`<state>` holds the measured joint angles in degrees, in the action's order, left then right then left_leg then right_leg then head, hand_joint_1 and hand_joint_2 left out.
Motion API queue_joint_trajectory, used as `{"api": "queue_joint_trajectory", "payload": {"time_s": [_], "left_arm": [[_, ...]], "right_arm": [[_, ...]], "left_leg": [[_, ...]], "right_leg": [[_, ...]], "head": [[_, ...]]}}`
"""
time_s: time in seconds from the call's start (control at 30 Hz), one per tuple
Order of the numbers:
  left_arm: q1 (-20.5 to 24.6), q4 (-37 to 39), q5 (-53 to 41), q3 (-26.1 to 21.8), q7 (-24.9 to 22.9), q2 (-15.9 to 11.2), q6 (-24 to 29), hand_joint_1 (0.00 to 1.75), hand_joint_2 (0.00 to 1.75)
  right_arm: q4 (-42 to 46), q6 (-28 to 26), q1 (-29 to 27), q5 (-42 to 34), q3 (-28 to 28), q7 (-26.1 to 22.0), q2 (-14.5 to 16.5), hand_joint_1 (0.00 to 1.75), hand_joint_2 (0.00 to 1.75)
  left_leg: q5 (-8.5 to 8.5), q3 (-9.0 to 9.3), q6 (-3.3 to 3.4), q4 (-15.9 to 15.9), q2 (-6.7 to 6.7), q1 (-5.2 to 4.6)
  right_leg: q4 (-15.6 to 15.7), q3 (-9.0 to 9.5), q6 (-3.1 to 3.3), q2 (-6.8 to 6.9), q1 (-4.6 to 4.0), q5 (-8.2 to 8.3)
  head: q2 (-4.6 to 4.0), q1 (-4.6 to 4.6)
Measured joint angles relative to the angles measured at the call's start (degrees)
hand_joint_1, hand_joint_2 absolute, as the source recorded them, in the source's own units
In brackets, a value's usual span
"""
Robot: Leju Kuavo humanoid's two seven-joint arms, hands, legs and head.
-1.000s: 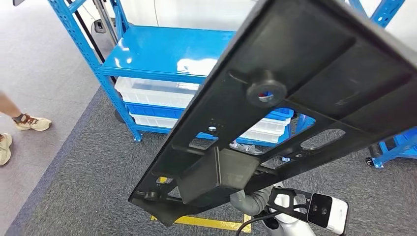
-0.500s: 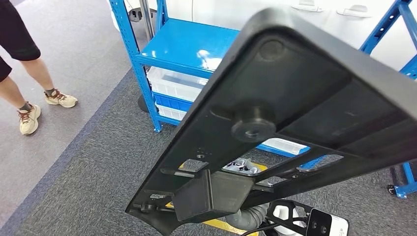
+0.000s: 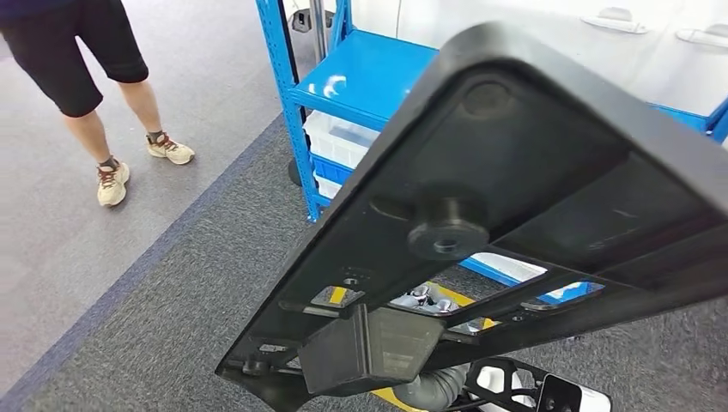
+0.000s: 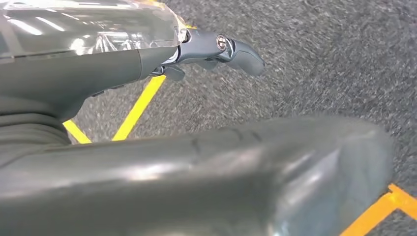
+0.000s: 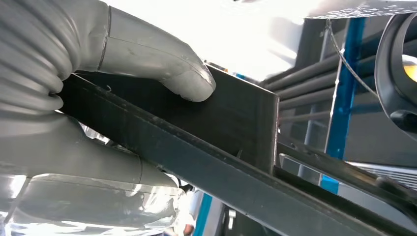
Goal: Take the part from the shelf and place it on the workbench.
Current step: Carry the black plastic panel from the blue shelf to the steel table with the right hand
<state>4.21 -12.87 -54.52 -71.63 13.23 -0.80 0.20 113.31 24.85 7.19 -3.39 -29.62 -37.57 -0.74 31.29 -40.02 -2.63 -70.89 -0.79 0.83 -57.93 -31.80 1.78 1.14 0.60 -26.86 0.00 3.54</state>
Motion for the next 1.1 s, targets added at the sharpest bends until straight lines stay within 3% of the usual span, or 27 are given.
{"api": "queue_joint_trajectory", "payload": {"time_s": [0.03, 0.07, 0.1, 0.13, 0.2, 0.27, 0.33, 0.4, 0.47, 0.53, 0.57, 0.6, 0.63, 0.7, 0.77, 0.83, 0.87, 0.93, 0.97, 1.0, 1.07, 1.1], "left_arm": [[-0.01, 0.0, 0.0, 0.0, 0.0, 0.02, 0.0, 0.0, 0.0], [-0.1, 0.0, 0.01, 0.0, -0.01, 0.03, -0.01, 0.0, 0.0], [-0.2, 0.0, 0.06, -0.01, 0.01, 0.03, 0.0, 0.0, 0.0], [-0.27, 0.0, 0.15, -0.03, 0.05, 0.0, 0.01, 0.0, 0.0], [-0.14, 0.0, 0.46, -0.18, 0.27, -0.04, 0.04, 0.0, 0.0], [-0.04, 0.0, 0.75, -0.46, 0.54, -0.04, 0.15, 0.0, 0.0], [-0.26, -0.01, 0.89, -0.74, 0.67, -0.1, 0.34, 0.0, 0.0], [-0.44, -0.03, 1.01, -0.93, 0.8, -0.18, 0.66, 0.0, 0.0], [-0.34, -0.07, 1.16, -1.04, 0.91, -0.2, 0.97, 0.0, 0.0], [-0.26, -0.09, 1.22, -1.09, 0.93, -0.21, 1.13, 0.0, 0.0], [-0.34, -0.09, 1.24, -1.11, 0.96, -0.21, 1.16, 0.0, 0.0], [-0.44, -0.09, 1.25, -1.13, 1.01, -0.22, 1.19, 0.0, 0.0], [-0.52, -0.09, 1.27, -1.16, 1.07, -0.22, 1.2, 0.0, 0.0], [-0.53, -0.09, 1.31, -1.26, 1.19, -0.23, 1.21, 0.0, 0.0], [-0.52, -0.16, 1.32, -1.41, 1.28, -0.31, 1.22, 0.0, 0.0], [-0.7, -0.22, 1.32, -1.6, 1.34, -0.42, 1.22, 0.0, 0.0], [-0.82, -0.23, 1.32, -1.7, 1.35, -0.44, 1.22, 0.0, 0.0], [-0.78, -0.25, 1.26, -1.87, 1.45, -0.54, 1.19, 0.0, 0.0], [-0.69, -0.26, 1.14, -1.91, 1.54, -0.57, 1.09, 0.0, 0.0], [-0.57, -0.27, 0.97, -1.92, 1.64, -0.62, 0.96, 0.0, 0.0], [-0.61, -0.29, 0.54, -1.91, 1.77, -0.67, 0.68, 0.0, 0.0], [-0.74, -0.3, 0.37, -1.91, 1.81, -0.71, 0.58, 0.0, 0.0]], "right_arm": [[0.0, 0.0, -0.14, 0.01, -0.07, 0.0, 0.0, 1.75, 1.75], [0.0, 0.02, -0.22, 0.0, -0.13, 0.0, 0.0, 1.75, 1.75], [0.01, 0.14, -0.26, -0.03, -0.16, 0.0, 0.01, 1.75, 1.75], [0.03, 0.41, -0.26, -0.11, -0.18, 0.0, 0.02, 1.75, 1.75], [0.07, 1.23, -0.22, -0.4, -0.21, 0.0, 0.11, 1.75, 1.75], [0.09, 2.03, -0.14, -0.71, -0.22, 0.0, 0.38, 1.75, 1.75], [0.1, 2.6, -0.04, -0.92, -0.21, 0.0, 0.77, 1.75, 1.75], [0.21, 3.03, 0.05, -1.06, -0.21, 0.0, 1.06, 1.75, 1.75], [0.34, 3.57, -0.18, -1.05, -0.21, 0.0, 1.15, 1.75, 1.75], [0.39, 4.15, -0.6, -0.98, -0.2, 0.0, 1.15, 1.75, 1.75], [0.39, 4.33, -0.75, -0.96, -0.2, 0.0, 1.15, 1.75, 1.75], [0.39, 4.46, -0.81, -0.93, -0.19, 0.0, 1.15, 1.75, 1.75], [0.39, 4.55, -0.85, -0.92, -0.19, 0.0, 1.17, 1.75, 1.75], [0.4, 4.69, -0.89, -0.88, -0.17, 0.0, 1.25, 1.75, 1.75], [0.44, 4.79, -0.98, -0.85, -0.17, 0.0, 1.37, 1.75, 1.75], [0.51, 4.81, -1.04, -0.83, -0.16, 0.0, 1.51, 1.75, 1.75], [0.54, 4.82, -1.05, -0.82, -0.16, 0.0, 1.64, 1.75, 1.75], [0.67, 4.91, -1.12, -0.85, -0.12, 0.0, 1.96, 1.75, 1.75], [0.74, 4.97, -1.24, -0.83, -0.09, 0.0, 2.09, 1.75, 1.75], [0.81, 5.02, -1.41, -0.79, -0.04, 0.0, 2.17, 1.75, 1.75], [0.87, 5.08, -1.86, -0.66, 0.03, 0.0, 2.3, 1.75, 1.75], [0.89, 5.09, -2.04, -0.63, 0.08, 0.0, 2.36, 1.75, 1.75]], "left_leg": [[0.73, -1.24, -0.12, -2.64, 0.23, 0.05], [0.38, -1.41, -0.15, -3.15, 0.36, 0.08], [-0.97, -0.34, -0.07, -1.27, 0.57, 0.09], [-2.91, 1.77, 0.14, 2.59, 1.2, 0.03], [-5.5, 5.86, 1.03, 10.4, 3.47, -0.46], [-5.96, 7.08, 1.96, 13.26, 4.36, -0.98], [-6.29, 6.98, 2.61, 13.5, 3.11, -0.89], [-6.78, 7.22, 3.22, 14.1, 1.94, -0.55], [-7.15, 7.2, 3.64, 14.38, 0.71, -0.41], [-7.26, 6.96, 3.8, 14.3, -0.7, -0.43], [-7.27, 6.93, 3.79, 14.23, -1.47, -0.43], [-7.26, 6.94, 3.73, 14.11, -2.25, -0.42], [-7.23, 6.97, 3.64, 13.95, -3.06, -0.4], [-7.05, 6.72, 3.23, 13.34, -4.52, -0.41], [-7.03, 6.05, 2.49, 12.89, -5.75, -0.31], [-7.25, 5.56, 1.62, 12.97, -6.78, -0.04], [-7.13, 5.38, 1.29, 12.75, -6.12, 0.02], [-5.24, 3.89, 0.76, 9.71, -3.02, -0.06], [-3.47, 2.33, 0.52, 6.46, -1.22, -0.08], [-1.58, 0.4, 0.28, 2.51, -0.31, -0.05], [0.2, -2.17, -0.04, -2.98, 0.26, 0.11], [-0.46, -1.89, -0.08, -2.68, 0.4, 0.17]], "right_leg": [[-0.02, -0.01, 0.05, 0.81, -0.07, -0.06], [-0.05, 0.0, 0.06, 1.57, -0.13, -0.13], [-0.07, 0.06, 0.03, 2.26, -0.19, -0.2], [-0.08, 0.18, -0.03, 2.91, -0.26, -0.3], [-0.1, 0.48, -0.34, 4.13, -0.5, -0.53], [-0.07, 0.66, -0.84, 5.19, -0.73, -0.67], [0.0, 0.83, -1.46, 5.91, -0.76, -0.8], [-1.76, 0.26, -2.1, 3.74, -0.55, -2.24], [-8.21, -2.75, -2.5, 0.26, -0.29, -5.84], [-15.52, -6.49, -2.64, -0.91, -0.23, -8.56], [-16.76, -7.24, -2.69, -1.02, -0.2, -8.32], [-15.58, -6.83, -2.69, -1.16, -0.12, -6.9], [-12.39, -5.4, -2.64, -1.53, -0.01, -4.71], [-4.57, -1.95, -2.49, -4.09, 0.33, -1.11], [-1.13, -0.63, -2.26, -5.87, 0.39, -0.21], [-0.86, -0.64, -1.69, -4.94, 0.21, -0.09], [-0.57, -0.48, -1.28, -4.26, 0.17, 0.05], [0.0, -0.15, -0.57, -2.65, 0.26, 0.26], [0.08, -0.07, -0.36, -1.79, 0.16, 0.24], [0.08, -0.08, -0.22, -0.9, 0.07, 0.17], [0.06, -0.08, -0.17, 0.85, -0.05, 0.02], [0.06, -0.05, -0.21, 1.63, -0.07, -0.06]], "head": [[0.0, 0.0], [0.0, 0.0], [0.0, 0.0], [0.0, 0.0], [0.0, 0.0], [0.0, 0.0], [0.0, 0.0], [0.0, -0.01], [0.0, -0.02], [0.0, -0.02], [0.0, -0.01], [0.0, -0.02], [0.0, -0.02], [0.0, -0.02], [0.0, -0.02], [0.0, -0.01], [0.0, -0.01], [0.0, 0.0], [0.0, 0.0], [0.0, 0.0], [0.0, 0.0], [0.0, 0.0]]}}
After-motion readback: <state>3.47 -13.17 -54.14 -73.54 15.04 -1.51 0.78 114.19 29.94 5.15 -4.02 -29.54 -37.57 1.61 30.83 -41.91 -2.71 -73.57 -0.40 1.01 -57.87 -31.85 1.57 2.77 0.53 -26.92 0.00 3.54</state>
